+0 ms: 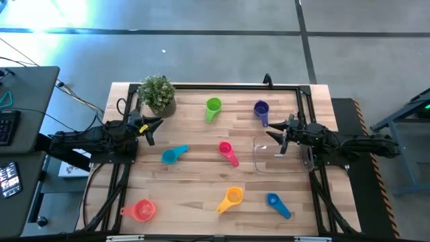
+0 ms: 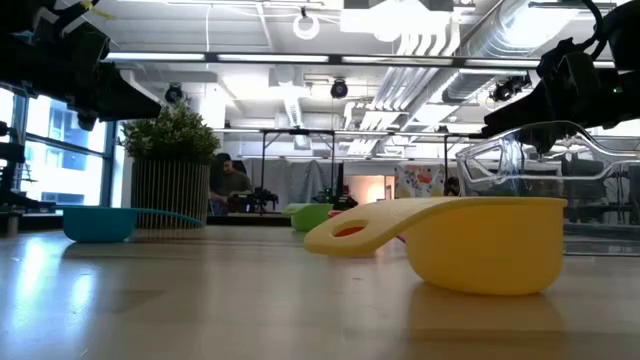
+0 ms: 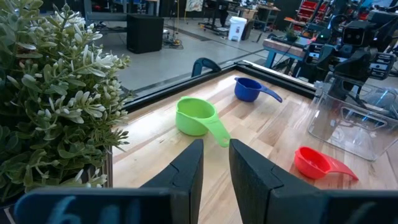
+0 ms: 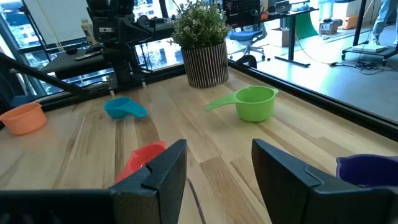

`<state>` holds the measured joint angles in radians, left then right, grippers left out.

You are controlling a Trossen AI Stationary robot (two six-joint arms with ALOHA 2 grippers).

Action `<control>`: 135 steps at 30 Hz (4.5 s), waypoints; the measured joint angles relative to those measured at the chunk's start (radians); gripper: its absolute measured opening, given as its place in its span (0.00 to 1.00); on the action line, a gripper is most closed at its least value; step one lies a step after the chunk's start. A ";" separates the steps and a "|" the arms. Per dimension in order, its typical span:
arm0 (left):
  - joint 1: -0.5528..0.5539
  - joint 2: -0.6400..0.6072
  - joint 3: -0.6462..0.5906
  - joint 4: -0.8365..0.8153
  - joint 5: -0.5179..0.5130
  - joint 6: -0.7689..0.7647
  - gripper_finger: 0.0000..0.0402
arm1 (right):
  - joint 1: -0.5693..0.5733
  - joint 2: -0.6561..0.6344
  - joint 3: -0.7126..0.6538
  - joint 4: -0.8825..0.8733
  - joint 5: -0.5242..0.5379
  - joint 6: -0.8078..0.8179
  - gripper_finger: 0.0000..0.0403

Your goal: Nest measuring cups in basket

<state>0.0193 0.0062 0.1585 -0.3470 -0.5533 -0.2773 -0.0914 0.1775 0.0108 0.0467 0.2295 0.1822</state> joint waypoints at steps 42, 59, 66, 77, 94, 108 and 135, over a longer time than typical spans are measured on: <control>0.000 0.000 0.000 0.003 -0.015 0.000 0.17 | 0.000 0.000 0.000 0.000 0.000 0.000 0.43; 0.000 0.107 0.129 0.067 0.046 -0.010 0.17 | 0.000 0.000 0.000 0.000 0.000 0.000 0.43; 0.000 0.366 0.392 -0.180 0.122 -0.120 0.17 | 0.000 0.000 0.000 0.000 0.000 0.000 0.43; 0.000 0.758 0.802 -0.667 0.411 -0.312 0.17 | 0.000 0.000 0.000 0.000 0.000 0.000 0.43; -0.291 0.948 0.865 -0.840 0.767 -0.650 0.17 | 0.000 0.000 0.000 0.000 0.000 0.000 0.43; -0.635 0.967 0.864 -0.855 0.750 -0.815 0.17 | 0.000 0.000 0.000 0.000 0.000 0.000 0.43; -1.023 1.290 0.864 -0.772 0.646 -1.295 0.25 | 0.000 0.000 0.000 0.000 0.000 0.000 0.43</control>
<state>-1.0036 1.2958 1.0225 -1.1193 0.0928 -1.5724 -0.0912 0.1773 0.0108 0.0471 0.2293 0.1822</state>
